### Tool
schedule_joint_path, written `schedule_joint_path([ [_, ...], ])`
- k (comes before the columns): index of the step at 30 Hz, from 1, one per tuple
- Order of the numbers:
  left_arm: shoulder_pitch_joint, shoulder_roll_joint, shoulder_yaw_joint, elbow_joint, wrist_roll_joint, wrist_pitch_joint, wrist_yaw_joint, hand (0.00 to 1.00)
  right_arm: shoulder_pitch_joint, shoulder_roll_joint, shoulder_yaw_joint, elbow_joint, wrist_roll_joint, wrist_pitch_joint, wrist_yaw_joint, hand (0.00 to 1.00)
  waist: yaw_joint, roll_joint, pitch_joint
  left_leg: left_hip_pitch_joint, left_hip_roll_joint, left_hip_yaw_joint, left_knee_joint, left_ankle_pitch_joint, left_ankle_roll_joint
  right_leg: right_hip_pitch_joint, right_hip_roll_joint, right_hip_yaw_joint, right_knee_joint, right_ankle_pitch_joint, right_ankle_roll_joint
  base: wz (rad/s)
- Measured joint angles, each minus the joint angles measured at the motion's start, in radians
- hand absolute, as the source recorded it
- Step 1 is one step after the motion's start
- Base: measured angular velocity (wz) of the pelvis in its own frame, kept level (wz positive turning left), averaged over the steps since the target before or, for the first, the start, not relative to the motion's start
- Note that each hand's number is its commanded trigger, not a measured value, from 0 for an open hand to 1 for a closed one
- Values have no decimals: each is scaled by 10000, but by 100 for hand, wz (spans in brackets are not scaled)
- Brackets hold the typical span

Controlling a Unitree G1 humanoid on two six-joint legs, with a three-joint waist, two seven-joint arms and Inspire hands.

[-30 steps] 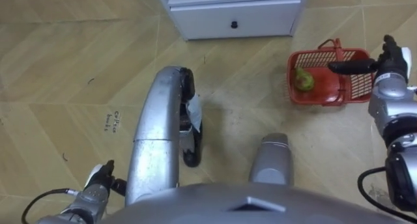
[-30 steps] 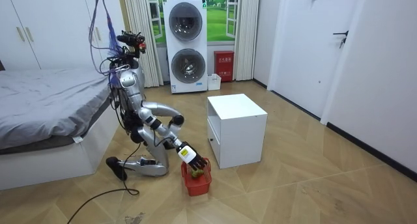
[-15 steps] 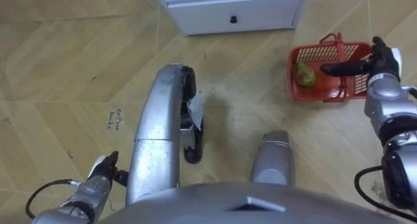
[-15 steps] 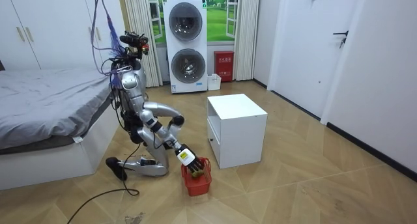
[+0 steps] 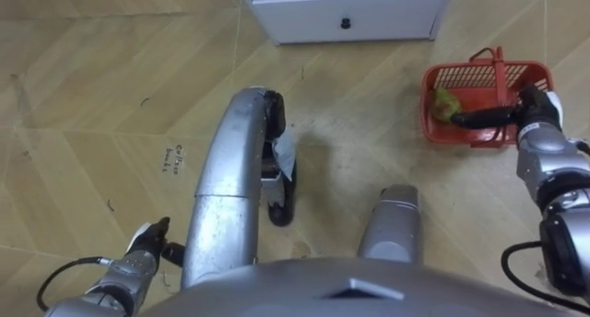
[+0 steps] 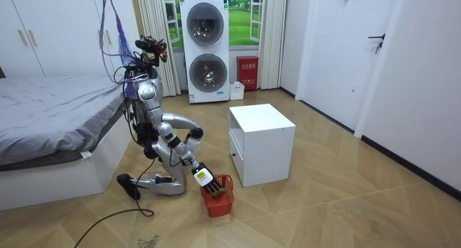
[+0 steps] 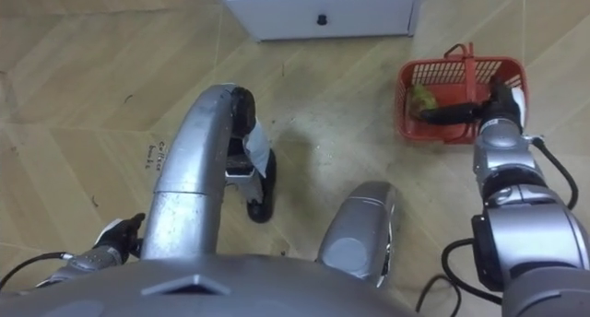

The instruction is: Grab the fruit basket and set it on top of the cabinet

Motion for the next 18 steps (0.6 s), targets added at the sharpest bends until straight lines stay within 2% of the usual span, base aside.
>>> schedule_joint_path([
  [5, -31, -1, 0, -16, -1, 58, -194, 0, -1, -60, 8, 419, 46, -1, 193, 0, 320, -3, 33, -48, 9, 5, -14, 7, -14, -77, -19, 9, 5, 0, 1, 0],
  [9, -27, -2, -5, -5, -3, 88, -412, 0, -21, -71, 23, 437, 113, -1, 303, 0, 470, 38, 27, -48, -19, 20, -20, 20, -40, -66, -28, 4, 16, -1, 1, 0],
  [10, -28, -2, -6, -4, -3, 89, -414, 0, -29, -97, 103, 441, 122, -1, 351, 26, 498, 40, 28, -64, -19, 26, -19, 21, -41, -103, -33, 11, 28, -1, 1, 0],
  [11, -29, -2, -6, -4, -3, 88, -414, 0, -35, -122, 174, 441, 137, -1, 397, 73, 508, 41, 28, -83, -19, 28, -19, 21, -42, -141, -36, 14, 37, -1, 2, 0],
  [12, -37, -2, -6, -5, -4, 86, -414, 0, -58, -181, 308, 442, 155, 0, 479, 100, 534, 51, 25, -131, -15, 32, -20, 28, -56, -215, -38, 22, 67, -1, 2, 0],
  [18, -33, -20, -275, -13, -196, 166, -434, 0, -129, -339, 427, 549, 421, 6, 670, 100, 692, 70, 48, -179, -3, 50, -40, 75, -142, -243, -44, 45, 125, -4, 9, 0],
])
